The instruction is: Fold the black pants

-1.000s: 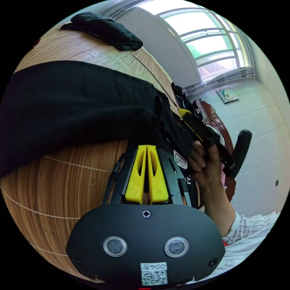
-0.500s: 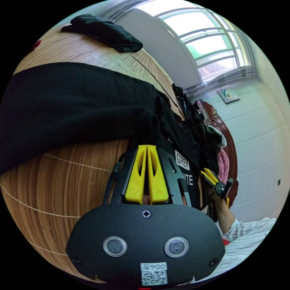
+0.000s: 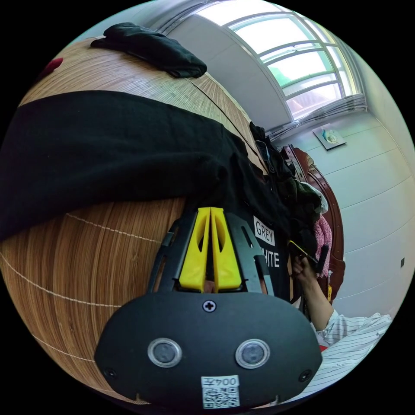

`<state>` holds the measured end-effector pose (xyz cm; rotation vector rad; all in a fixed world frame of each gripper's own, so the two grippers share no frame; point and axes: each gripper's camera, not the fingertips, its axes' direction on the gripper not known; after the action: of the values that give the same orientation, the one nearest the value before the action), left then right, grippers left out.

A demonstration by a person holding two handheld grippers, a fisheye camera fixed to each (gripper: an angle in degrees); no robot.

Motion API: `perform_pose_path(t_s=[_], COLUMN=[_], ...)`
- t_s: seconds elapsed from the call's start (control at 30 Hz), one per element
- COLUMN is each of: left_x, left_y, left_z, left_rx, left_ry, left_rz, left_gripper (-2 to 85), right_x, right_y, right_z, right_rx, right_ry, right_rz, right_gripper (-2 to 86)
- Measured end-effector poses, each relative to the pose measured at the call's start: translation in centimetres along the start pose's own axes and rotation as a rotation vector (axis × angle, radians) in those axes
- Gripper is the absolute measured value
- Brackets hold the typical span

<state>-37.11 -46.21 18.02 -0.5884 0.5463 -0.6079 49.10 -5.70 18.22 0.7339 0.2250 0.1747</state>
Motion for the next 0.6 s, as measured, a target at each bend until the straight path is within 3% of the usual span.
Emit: perform_pose_path(t_s=[0.07,0.17,0.37,0.43,0.53,0.6], left_x=[-1.1,-2.7,-5.5,-5.7,-1.4,2.0], left_y=[0.9,2.2,5.5,6.6,9.4,11.4], left_z=[1.3,2.9,6.5,7.4,8.8,11.3], left_rx=[0.001,0.001,-0.001,-0.013,-0.003,-0.009], left_ry=[-0.009,-0.008,-0.008,0.008,0.005,-0.092], left_rz=[0.001,-0.002,0.002,0.031,0.273,0.463], left_gripper=[0.5,0.8,1.7,2.8,5.5,6.4], right_x=[3.9,5.6,0.9,-0.8,-3.7,-5.4], right_y=[1.3,2.3,2.6,2.5,3.1,3.7], right_z=[-1.0,-4.7,-9.8,-10.7,-11.9,-11.6], right_rx=[0.053,0.14,0.19,0.184,0.178,0.142], right_ry=[-0.218,-0.308,-0.075,-0.094,-0.18,-0.16], right_rz=[0.159,0.19,-0.043,-0.091,-0.161,-0.201], right_gripper=[5.1,6.3,6.6,6.9,6.7,6.5])
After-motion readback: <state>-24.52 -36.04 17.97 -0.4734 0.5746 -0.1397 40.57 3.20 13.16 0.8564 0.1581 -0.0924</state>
